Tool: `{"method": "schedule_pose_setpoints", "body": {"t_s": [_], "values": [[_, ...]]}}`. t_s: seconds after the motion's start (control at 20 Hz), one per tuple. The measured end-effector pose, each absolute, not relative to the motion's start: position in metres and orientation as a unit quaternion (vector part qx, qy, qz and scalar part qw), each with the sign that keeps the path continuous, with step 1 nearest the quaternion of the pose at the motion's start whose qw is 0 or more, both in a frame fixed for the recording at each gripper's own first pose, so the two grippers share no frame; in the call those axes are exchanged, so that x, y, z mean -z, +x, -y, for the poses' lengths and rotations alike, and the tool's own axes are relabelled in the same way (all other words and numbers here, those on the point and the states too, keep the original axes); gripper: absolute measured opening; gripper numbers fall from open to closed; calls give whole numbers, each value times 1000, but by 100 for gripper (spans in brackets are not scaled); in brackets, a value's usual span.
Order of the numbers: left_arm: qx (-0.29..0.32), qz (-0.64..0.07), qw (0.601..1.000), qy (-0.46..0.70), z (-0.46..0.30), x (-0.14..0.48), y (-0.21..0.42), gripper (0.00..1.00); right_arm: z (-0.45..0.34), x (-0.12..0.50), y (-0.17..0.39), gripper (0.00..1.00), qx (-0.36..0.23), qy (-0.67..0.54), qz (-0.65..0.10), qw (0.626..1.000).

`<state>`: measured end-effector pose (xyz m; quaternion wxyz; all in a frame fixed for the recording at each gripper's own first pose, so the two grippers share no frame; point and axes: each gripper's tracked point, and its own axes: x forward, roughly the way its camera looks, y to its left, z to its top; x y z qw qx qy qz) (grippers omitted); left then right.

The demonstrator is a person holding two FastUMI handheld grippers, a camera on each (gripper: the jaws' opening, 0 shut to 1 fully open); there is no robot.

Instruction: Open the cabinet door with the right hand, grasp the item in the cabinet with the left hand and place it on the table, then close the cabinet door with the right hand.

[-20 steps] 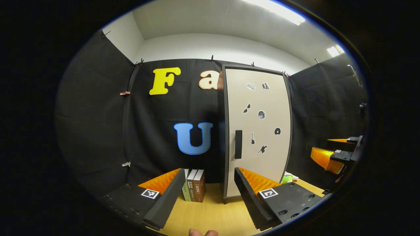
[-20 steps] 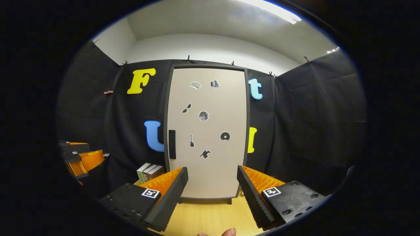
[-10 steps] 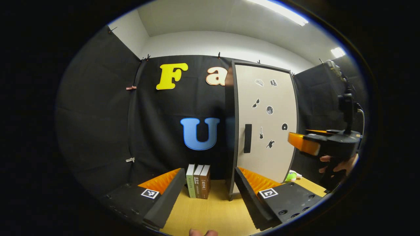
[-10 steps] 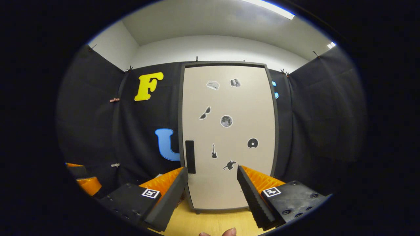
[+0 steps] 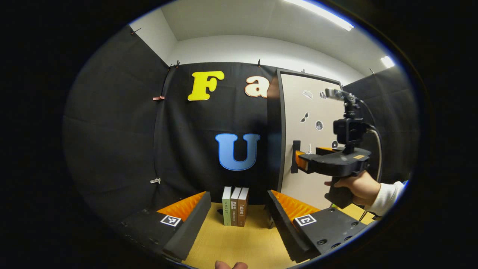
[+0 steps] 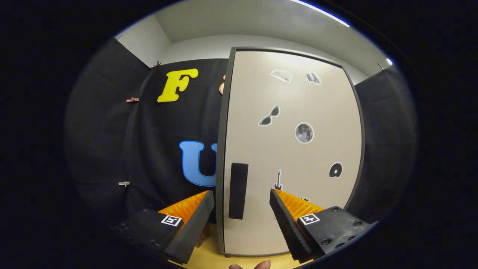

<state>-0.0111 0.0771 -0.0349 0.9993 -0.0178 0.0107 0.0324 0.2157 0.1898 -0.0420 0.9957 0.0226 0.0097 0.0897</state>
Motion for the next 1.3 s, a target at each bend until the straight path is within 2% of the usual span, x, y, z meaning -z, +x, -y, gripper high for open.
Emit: {"method": "schedule_pose_setpoints", "body": {"t_s": [0.15,0.35,0.45,0.5,0.55,0.6,0.65,0.8,1.05,1.3], "values": [[-31,-15,999,-22,-79,39,-10,95,-198,57,247,97,-85,42,-32,995],[-28,-17,999,-29,-80,42,-10,95,-204,69,278,84,-76,64,-50,994],[-28,-16,999,-29,-81,41,-10,95,-203,73,287,74,-62,68,-54,994],[-28,-16,999,-29,-81,41,-11,95,-206,67,287,55,-60,66,-40,995],[-29,-17,999,-28,-81,42,-11,95,-205,63,287,49,-53,55,-28,997],[-29,-20,999,-28,-82,43,-11,95,-206,64,289,36,-51,44,-26,997],[-30,-22,999,-30,-82,45,-12,95,-205,65,289,41,-50,39,-26,998],[-36,-23,999,-30,-84,45,-18,94,-205,66,289,22,-47,47,-38,997],[-45,-18,998,-28,-86,40,-26,95,-205,66,276,22,-67,40,-48,996],[-44,-10,999,-17,-70,33,-35,95,-193,61,238,22,-98,50,-48,993]]}}
